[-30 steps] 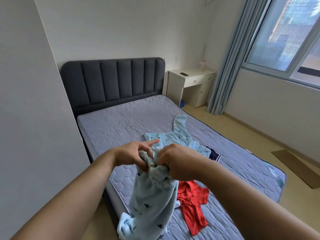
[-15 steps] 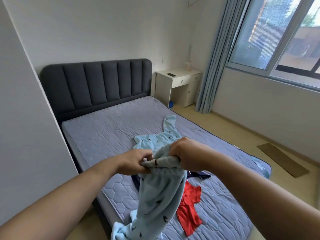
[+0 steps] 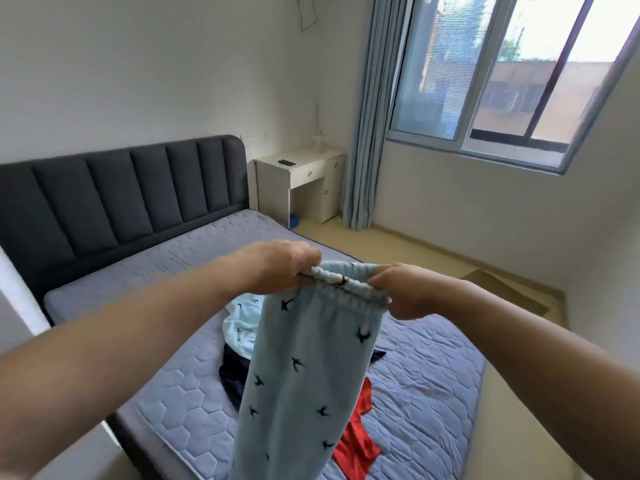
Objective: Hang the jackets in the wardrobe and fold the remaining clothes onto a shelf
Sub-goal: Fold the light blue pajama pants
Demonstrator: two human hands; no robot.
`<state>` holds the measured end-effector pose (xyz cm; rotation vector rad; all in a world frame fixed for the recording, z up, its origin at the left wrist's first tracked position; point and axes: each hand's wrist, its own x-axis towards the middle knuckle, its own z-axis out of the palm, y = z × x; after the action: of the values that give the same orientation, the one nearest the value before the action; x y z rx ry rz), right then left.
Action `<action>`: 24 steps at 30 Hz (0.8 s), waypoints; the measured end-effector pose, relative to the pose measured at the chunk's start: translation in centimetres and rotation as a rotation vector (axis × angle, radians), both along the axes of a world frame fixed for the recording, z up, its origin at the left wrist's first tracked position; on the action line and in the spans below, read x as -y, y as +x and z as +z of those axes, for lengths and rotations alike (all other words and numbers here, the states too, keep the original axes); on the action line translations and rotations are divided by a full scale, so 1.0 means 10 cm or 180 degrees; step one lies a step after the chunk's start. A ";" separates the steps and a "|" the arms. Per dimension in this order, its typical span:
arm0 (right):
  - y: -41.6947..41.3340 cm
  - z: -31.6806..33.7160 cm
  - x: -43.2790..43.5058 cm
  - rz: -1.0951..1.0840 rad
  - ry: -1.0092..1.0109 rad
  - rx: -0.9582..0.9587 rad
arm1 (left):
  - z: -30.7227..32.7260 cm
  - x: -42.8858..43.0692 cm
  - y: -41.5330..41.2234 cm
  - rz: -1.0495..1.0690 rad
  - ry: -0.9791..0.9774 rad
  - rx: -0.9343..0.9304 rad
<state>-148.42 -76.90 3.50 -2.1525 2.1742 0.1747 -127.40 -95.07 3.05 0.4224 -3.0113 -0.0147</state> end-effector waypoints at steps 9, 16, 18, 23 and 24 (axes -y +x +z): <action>-0.81 0.85 -0.33 -0.0390 -0.1651 -0.0210 | 1.09 0.10 -0.87 -0.0694 -0.1277 -0.0613; -1.24 1.32 -0.44 -0.1225 -0.1487 -0.0194 | 1.51 -0.05 -1.47 -0.0830 -0.2074 -0.0626; -1.28 1.32 -0.52 -0.1384 -0.1428 -0.0215 | 1.47 -0.09 -1.70 -0.0641 -0.1842 -0.0527; -1.45 1.26 -0.79 -0.1637 -0.1408 -0.0155 | 1.45 -0.18 -2.08 -0.0607 -0.1058 -0.0547; -1.48 1.26 -0.84 -0.1688 -0.1459 -0.0143 | 1.46 -0.21 -2.14 -0.0700 -0.1097 -0.0535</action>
<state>-163.25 -68.48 16.12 -1.6456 2.9400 -0.3419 -148.84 -92.96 17.66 0.0528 -2.7986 0.4221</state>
